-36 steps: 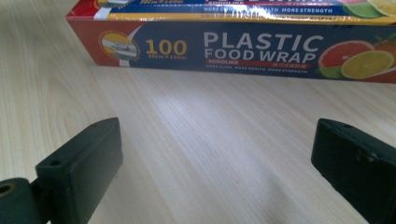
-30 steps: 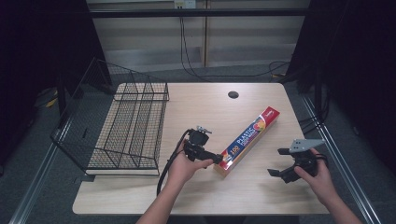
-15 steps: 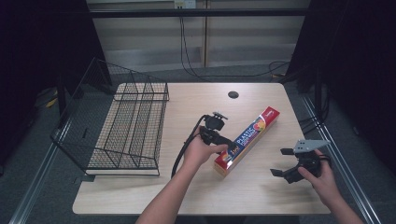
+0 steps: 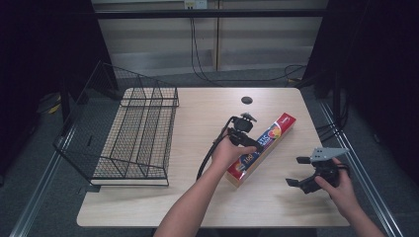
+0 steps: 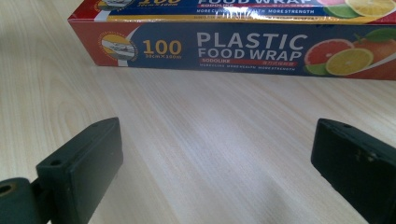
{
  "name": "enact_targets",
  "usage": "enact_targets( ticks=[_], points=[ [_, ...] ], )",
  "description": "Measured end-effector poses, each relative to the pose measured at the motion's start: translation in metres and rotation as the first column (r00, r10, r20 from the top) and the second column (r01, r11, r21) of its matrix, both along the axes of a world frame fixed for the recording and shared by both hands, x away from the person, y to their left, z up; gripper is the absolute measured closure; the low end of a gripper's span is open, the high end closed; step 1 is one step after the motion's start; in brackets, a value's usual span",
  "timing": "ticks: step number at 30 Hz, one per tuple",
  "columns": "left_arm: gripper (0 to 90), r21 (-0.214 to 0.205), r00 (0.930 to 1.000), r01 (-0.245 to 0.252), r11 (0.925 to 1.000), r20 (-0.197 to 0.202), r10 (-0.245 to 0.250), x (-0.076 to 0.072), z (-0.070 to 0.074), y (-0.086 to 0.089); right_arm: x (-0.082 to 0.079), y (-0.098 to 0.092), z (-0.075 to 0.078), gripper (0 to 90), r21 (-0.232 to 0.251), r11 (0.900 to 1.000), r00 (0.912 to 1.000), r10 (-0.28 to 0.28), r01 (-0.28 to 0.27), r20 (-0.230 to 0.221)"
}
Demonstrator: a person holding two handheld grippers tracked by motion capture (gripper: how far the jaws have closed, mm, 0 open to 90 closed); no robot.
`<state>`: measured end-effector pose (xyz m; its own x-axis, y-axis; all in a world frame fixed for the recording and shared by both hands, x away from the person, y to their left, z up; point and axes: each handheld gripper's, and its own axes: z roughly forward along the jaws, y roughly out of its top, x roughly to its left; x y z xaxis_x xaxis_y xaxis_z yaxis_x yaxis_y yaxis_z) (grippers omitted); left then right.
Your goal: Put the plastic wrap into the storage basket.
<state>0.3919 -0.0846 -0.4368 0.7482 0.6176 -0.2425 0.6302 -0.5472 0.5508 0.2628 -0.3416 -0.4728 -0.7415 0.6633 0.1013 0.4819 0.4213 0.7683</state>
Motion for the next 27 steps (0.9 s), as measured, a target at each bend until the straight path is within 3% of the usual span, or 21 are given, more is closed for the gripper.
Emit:
enact_targets(
  ticks=[14,21,27],
  points=[
    [11.0,0.022,0.9998,0.015,0.9997,-0.011,-0.014,0.003,-0.012,-0.022,0.000,-0.001,0.000,2.0,-0.001,1.0000,0.9999,-0.006,0.006,0.008],
    [16.3,0.066,0.9990,0.045,0.9968,0.000,-0.045,0.005,-0.020,-0.026,0.000,-0.001,0.001,2.0,0.007,1.0000,1.0000,-0.004,0.003,0.008],
    [22.2,0.045,0.9990,0.042,0.9981,-0.016,-0.041,0.008,-0.025,-0.029,-0.001,-0.002,0.001,2.0,0.005,0.9999,0.9999,-0.010,0.010,0.013]
  ],
)
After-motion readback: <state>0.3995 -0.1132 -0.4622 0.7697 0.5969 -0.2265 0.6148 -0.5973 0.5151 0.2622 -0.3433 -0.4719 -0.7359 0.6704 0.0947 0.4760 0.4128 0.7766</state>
